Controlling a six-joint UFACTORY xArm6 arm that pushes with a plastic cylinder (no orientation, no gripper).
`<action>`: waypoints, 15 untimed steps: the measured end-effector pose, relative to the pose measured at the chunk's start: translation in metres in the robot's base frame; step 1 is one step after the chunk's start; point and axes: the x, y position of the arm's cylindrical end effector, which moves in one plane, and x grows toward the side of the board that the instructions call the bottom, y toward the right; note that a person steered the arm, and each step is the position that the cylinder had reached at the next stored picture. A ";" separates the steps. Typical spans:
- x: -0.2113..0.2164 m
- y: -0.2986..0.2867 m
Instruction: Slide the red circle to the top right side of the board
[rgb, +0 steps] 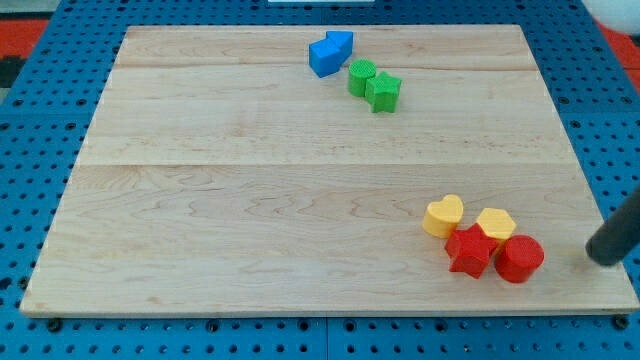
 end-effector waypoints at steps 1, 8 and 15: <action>0.006 -0.051; 0.007 -0.382; -0.023 -0.122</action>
